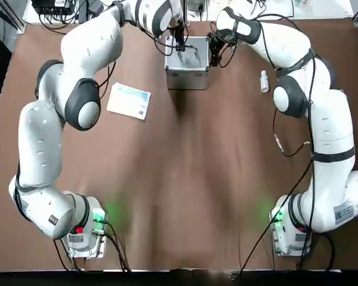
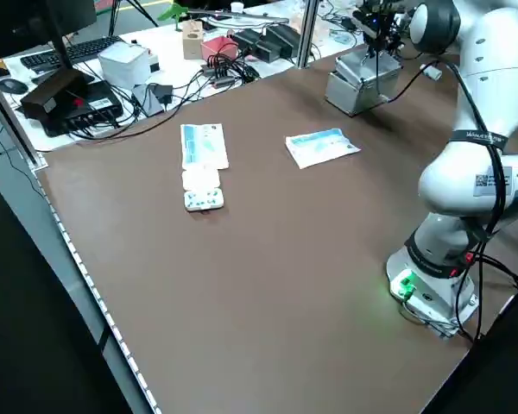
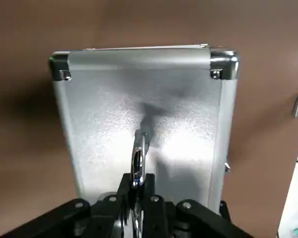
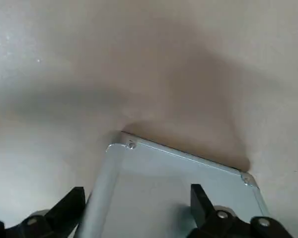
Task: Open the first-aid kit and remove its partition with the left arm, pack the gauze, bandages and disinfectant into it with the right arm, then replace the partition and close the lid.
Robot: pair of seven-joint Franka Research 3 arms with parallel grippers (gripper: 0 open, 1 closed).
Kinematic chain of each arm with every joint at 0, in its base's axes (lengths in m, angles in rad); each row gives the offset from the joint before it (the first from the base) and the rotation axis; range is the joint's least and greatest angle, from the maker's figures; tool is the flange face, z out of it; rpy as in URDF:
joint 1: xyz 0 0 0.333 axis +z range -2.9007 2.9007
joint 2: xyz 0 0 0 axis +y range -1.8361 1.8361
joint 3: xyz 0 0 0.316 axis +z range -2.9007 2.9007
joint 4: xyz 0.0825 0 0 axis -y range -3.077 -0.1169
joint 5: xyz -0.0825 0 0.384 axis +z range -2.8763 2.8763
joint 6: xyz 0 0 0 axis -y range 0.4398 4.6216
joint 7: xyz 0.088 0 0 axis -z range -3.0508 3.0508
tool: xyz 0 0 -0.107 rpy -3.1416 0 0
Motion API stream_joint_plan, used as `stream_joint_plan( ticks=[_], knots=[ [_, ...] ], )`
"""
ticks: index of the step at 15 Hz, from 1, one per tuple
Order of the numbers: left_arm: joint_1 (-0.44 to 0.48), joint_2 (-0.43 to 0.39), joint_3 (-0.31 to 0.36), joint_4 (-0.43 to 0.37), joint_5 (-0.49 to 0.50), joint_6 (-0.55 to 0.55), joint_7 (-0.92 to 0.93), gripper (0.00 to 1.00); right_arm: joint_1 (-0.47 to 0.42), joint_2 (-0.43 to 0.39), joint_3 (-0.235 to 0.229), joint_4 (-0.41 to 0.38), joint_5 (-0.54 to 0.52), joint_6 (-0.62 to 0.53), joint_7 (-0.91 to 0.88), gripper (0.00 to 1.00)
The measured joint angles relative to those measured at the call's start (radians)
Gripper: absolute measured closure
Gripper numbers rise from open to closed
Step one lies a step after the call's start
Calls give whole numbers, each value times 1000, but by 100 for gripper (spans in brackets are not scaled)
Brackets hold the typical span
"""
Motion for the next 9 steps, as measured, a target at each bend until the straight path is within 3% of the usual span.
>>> stream_joint_plan(
  ticks=[9],
  knots=[
    [-3, -23, -10, 3, 0, -62, 0, 87, 1, 0, 0, 0, 0, 0, -5, 8]
  ],
)
